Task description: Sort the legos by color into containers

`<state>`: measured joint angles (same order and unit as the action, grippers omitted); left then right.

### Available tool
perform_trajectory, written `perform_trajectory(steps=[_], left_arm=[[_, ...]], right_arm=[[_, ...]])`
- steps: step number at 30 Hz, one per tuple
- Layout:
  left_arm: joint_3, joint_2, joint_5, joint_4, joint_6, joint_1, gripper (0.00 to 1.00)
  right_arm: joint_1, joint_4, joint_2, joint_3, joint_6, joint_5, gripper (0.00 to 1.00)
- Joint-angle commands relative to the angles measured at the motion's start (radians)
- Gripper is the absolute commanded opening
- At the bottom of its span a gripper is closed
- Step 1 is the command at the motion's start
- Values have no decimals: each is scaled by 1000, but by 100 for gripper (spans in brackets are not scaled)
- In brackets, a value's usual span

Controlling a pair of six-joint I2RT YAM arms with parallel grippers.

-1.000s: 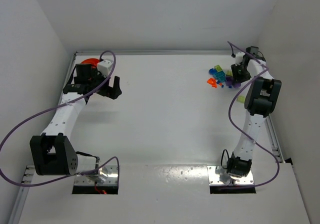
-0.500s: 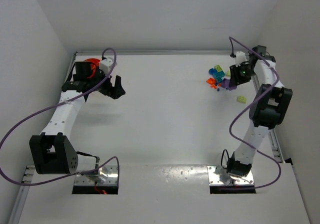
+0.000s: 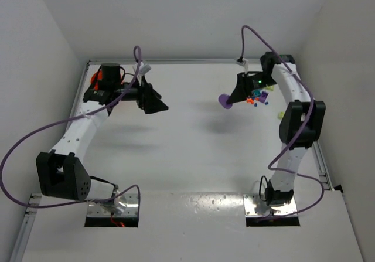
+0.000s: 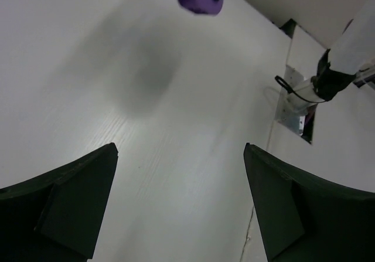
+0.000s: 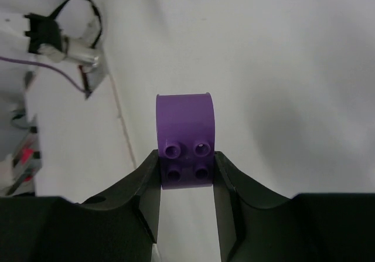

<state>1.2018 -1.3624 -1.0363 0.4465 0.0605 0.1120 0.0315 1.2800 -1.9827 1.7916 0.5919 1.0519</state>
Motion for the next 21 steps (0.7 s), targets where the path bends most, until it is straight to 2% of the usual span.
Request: perform_trajectory(steps=[1, 8, 12, 21], left_arm=[[13, -21, -100, -179, -178, 43, 94], [13, -107, -163, -238, -292, 133, 91], [13, -119, -130, -247, -292, 170, 89], [-24, -129, -149, -299, -335, 224, 86]], right_arm=[[-86, 85, -2, 43, 28, 180, 12], [-280, 73, -11, 107, -7, 189, 12], [-324, 62, -1, 97, -27, 171, 12], [-406, -16, 18, 88, -102, 109, 12]])
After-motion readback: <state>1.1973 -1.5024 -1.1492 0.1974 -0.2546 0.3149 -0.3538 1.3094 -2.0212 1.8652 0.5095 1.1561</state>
